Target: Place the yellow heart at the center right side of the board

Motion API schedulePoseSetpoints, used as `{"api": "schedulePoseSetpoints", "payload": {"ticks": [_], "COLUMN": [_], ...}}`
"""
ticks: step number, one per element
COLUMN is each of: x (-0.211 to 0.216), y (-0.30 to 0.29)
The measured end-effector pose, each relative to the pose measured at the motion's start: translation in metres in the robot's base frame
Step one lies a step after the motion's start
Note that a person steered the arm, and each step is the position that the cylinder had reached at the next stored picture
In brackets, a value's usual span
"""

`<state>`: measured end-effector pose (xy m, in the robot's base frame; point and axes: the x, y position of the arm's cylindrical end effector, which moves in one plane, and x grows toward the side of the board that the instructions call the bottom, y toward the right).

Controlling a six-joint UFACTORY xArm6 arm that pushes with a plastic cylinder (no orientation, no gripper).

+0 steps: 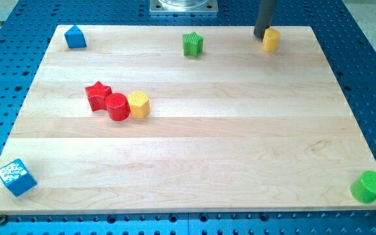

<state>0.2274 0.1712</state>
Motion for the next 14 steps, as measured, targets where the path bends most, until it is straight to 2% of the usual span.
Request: {"api": "schedulePoseSetpoints", "payload": {"ticks": [1, 2, 3, 4, 7, 9, 10, 11, 12, 14], "x": [0.038, 0.052, 0.012, 0.021, 0.154, 0.142, 0.114, 0.128, 0.159, 0.157], "y": [-0.011, 0.008, 0.031, 0.031, 0.041, 0.070, 0.079, 0.079, 0.079, 0.079]}}
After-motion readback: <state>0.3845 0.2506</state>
